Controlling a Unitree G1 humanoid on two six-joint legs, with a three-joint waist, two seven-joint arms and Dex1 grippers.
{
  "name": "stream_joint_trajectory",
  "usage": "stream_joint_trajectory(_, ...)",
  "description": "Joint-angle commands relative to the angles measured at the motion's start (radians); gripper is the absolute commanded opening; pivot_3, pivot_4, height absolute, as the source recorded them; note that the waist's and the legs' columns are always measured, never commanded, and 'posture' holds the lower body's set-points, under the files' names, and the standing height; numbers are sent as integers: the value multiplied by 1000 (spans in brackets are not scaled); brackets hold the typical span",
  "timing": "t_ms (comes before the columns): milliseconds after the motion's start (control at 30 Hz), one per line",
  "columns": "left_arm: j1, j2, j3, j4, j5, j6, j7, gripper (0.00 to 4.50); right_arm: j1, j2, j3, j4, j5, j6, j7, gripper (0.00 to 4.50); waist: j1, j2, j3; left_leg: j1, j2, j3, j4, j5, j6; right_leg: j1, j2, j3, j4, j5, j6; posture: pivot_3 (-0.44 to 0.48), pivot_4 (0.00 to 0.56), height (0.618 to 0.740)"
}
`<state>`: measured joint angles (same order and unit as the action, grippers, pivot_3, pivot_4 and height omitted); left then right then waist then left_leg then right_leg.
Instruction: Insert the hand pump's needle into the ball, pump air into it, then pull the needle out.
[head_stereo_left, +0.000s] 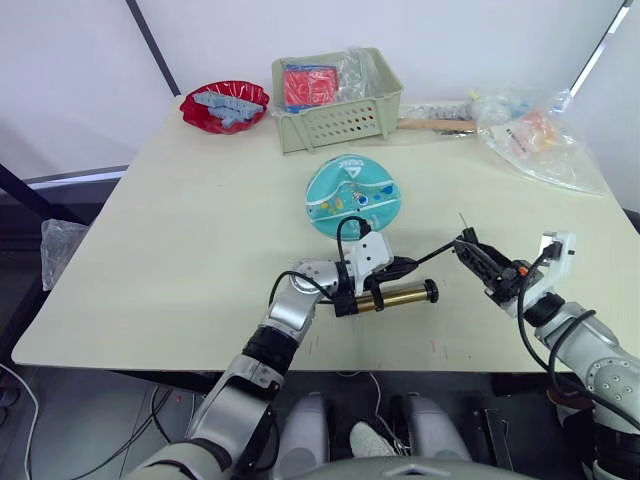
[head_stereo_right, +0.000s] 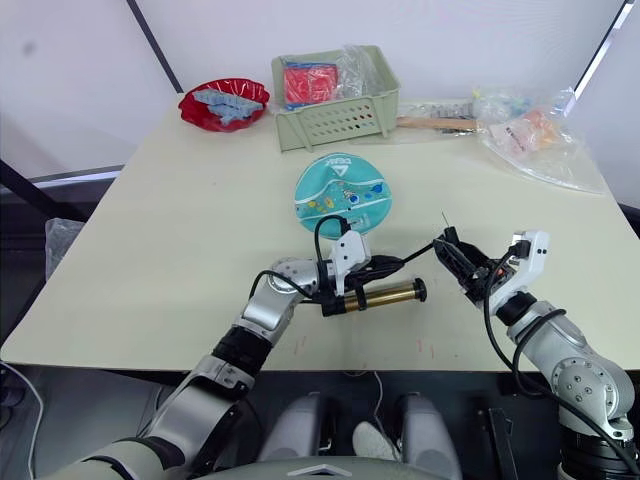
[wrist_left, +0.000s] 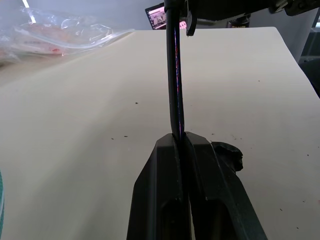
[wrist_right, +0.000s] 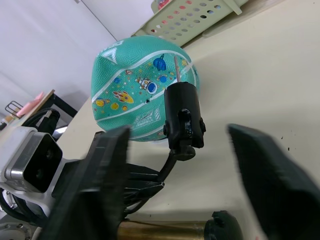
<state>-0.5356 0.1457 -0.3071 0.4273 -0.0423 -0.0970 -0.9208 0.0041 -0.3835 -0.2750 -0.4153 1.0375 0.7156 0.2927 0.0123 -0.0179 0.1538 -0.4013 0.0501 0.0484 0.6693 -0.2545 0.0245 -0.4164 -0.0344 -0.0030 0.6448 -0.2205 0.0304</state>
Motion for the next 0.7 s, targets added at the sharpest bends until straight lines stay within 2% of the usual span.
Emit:
stream_joint_trajectory(33,3,-5,-1,-18,-9,-21,-4,0,-13,0,-3,-42,-2,-20,9,1283,0,0,0,0,0,0,0,0,0,0,0,0,0,0,0,0,150,738)
stream_joint_trajectory(100,5,-4,-1,-19,-9,-20,-5,0,-14,3,-2,-41,-6,-22,10,453,0,0,0,0,0,0,0,0,0,0,0,0,0,0,0,0,150,738)
stream_joint_trajectory(133,5,-3,-1,-18,-9,-20,-6,0,-15,4,-2,-40,-7,-22,11,386,0,0,0,0,0,0,0,0,0,0,0,0,0,0,0,0,150,738)
stream_joint_trajectory(167,6,-3,-2,-19,-9,-19,-7,0,-16,6,-2,-40,-9,-25,11,61,0,0,0,0,0,0,0,0,0,0,0,0,0,0,0,0,150,738)
stream_joint_trajectory(633,4,-2,-1,-10,-10,-19,-8,0,-7,6,4,-46,-33,-34,16,25,0,0,0,0,0,0,0,0,0,0,0,0,0,-1,-2,0,150,738)
stream_joint_trajectory(700,2,-3,0,-8,-10,-19,-7,0,-9,4,4,-43,-41,-35,21,518,0,0,0,0,0,0,0,0,0,0,0,0,0,-1,-2,0,150,738)
